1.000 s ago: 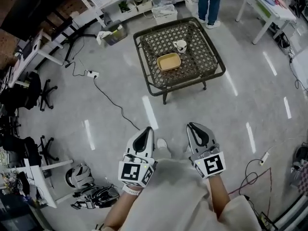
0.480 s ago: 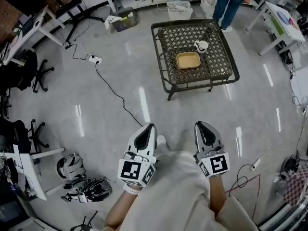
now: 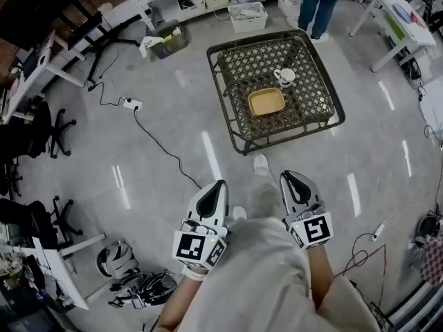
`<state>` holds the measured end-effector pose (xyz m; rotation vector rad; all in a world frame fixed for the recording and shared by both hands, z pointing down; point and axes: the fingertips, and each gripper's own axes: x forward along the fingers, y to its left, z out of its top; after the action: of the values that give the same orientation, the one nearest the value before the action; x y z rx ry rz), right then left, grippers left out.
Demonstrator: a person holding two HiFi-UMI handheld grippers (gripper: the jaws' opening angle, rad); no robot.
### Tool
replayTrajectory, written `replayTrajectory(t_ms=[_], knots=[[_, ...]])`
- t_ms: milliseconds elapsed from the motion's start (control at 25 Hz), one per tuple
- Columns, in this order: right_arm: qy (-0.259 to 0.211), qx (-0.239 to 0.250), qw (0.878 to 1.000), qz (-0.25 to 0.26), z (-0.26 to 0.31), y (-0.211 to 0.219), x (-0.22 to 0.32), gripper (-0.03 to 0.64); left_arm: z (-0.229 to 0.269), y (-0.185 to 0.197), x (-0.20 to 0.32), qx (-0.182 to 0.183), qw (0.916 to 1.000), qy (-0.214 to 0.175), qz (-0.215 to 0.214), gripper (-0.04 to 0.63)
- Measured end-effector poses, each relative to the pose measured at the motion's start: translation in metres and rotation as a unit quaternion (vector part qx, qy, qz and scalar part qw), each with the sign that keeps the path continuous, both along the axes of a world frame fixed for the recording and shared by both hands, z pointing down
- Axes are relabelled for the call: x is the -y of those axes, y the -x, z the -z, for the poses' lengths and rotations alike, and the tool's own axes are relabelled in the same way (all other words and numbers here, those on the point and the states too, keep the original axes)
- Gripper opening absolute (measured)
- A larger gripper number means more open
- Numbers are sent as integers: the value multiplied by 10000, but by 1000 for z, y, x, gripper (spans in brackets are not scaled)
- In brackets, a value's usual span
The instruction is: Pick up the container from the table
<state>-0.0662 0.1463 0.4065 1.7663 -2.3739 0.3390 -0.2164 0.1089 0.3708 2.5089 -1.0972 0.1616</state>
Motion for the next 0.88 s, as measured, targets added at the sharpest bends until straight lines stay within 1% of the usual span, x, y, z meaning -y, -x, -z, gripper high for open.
replayTrajectory(t_ms=[120,200,320,400,560,680,800,880], knots=[[63,-59,10000,-23,-14,-16,37,20,8,-16,42,67,9999,-89,-68,23],[35,-119,9999,115,-18,-26,62,20,12,-32,69,160,9997,-178,-59,23],[143,-115,9991,395,-20,-42,92,20,16,-63,104,282,9992,-275,-40,23],[230,-74,9983,527,-23,-56,113,20,20,-84,125,304,9992,-259,10,23],[257,35,9972,699,-38,-84,153,20,14,-112,162,188,9996,-79,184,23],[354,112,9954,884,-50,-97,176,20,8,-124,183,288,9991,-73,306,23],[479,120,9928,1089,-62,-105,191,27,9,-133,194,495,9981,-177,331,23],[469,163,9921,1150,-70,-111,201,29,8,-139,199,631,9971,-261,336,23]])
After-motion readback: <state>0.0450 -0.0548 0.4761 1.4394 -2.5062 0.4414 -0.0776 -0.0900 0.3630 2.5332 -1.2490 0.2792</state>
